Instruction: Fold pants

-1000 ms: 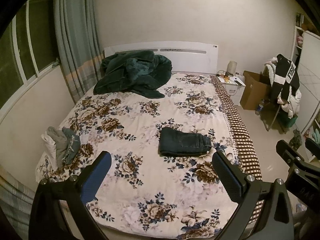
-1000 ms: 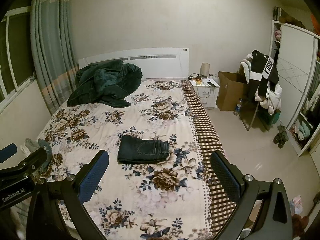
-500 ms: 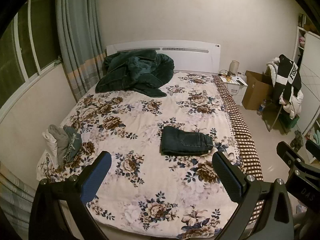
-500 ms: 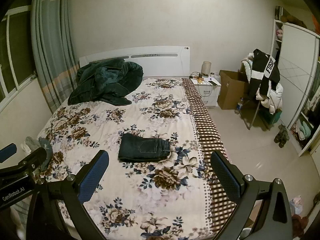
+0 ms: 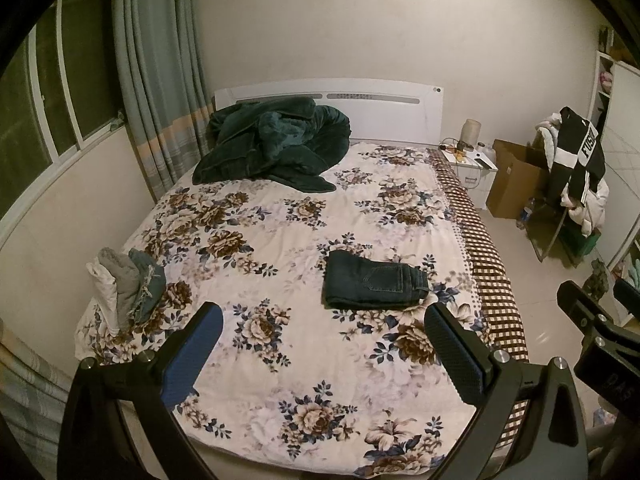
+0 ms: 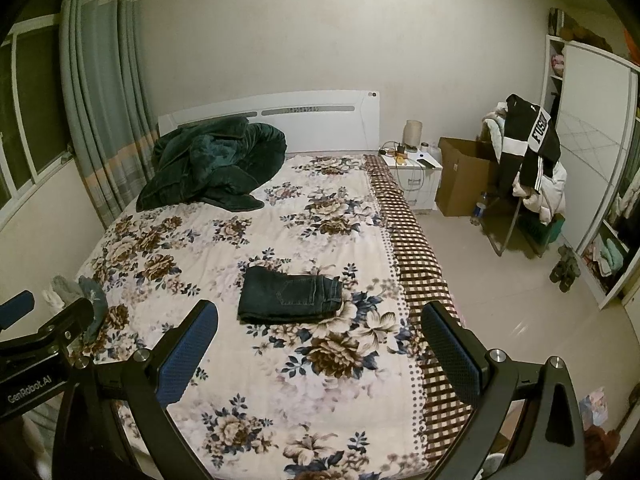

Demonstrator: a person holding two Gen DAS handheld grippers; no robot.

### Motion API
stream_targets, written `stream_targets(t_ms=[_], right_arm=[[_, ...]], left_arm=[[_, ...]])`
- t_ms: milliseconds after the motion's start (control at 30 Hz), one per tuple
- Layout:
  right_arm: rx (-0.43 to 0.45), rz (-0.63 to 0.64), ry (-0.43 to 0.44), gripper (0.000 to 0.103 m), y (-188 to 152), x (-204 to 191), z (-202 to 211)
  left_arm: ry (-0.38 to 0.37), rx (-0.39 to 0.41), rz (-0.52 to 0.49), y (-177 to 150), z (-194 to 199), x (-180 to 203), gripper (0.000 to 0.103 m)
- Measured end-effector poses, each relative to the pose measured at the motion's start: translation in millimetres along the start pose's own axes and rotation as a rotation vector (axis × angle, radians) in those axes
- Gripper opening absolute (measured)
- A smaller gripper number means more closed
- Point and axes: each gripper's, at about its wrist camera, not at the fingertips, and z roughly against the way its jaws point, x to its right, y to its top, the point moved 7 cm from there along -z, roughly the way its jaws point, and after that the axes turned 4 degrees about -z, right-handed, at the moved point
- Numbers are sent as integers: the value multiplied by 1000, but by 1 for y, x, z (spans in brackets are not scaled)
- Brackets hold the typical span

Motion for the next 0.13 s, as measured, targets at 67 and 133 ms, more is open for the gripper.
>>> stream_targets(t_ms=[67, 133], right_arm=[[-2, 1, 1, 103, 0, -1, -1], [-6, -1, 3, 103, -3, -2, -1]], left_arm=[[0, 2, -2, 0, 0, 1, 103], [2, 0, 1, -1, 0, 1, 103]])
